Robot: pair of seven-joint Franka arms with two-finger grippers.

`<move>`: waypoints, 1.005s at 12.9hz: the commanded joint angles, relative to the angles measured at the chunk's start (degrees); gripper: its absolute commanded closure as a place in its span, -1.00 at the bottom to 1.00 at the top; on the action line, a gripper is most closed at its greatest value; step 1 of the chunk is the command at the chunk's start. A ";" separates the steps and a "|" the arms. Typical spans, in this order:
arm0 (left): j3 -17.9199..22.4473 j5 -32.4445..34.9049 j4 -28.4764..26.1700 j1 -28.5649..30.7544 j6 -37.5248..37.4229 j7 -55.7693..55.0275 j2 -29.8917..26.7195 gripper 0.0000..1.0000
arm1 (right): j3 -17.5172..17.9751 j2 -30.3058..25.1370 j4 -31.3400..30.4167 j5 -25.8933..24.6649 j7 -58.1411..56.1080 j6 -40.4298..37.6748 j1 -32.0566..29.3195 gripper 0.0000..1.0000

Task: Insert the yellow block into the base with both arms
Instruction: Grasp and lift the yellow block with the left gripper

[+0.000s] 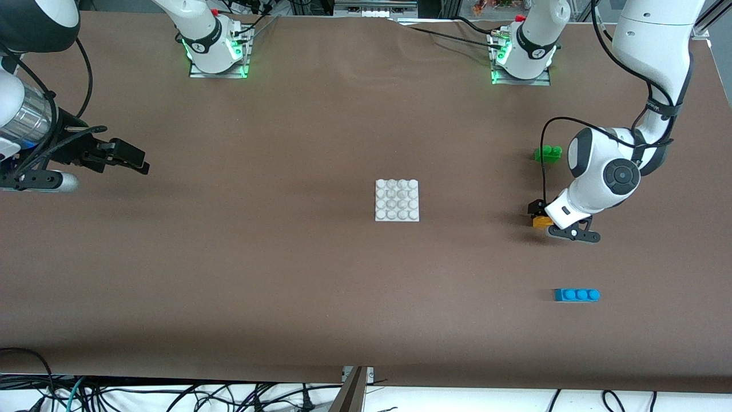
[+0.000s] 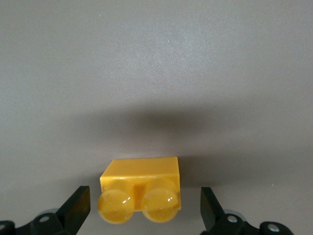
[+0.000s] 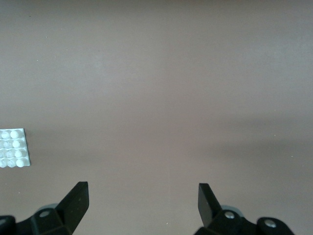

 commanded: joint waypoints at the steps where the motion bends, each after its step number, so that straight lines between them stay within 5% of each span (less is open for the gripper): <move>1: -0.10 1.52 -2.11 -0.09 3.28 0.46 -0.09 -0.98 | 0.31 -1.53 0.24 -0.59 0.24 -3.70 -0.68 -0.98; 10: -0.10 4.07 -1.59 0.26 4.60 0.46 1.14 -0.96 | -2.07 -9.70 -1.78 -2.35 1.03 -7.05 -0.59 -0.98; 11: -0.10 4.07 -1.59 0.26 4.60 0.46 1.14 -0.91 | -2.07 -9.70 -2.13 -2.35 1.03 -6.97 -0.59 -0.98; 13: -0.10 4.07 -1.67 0.26 4.60 0.46 1.05 -0.47 | -2.94 -8.92 -2.31 -2.35 0.94 -5.13 -0.85 -0.98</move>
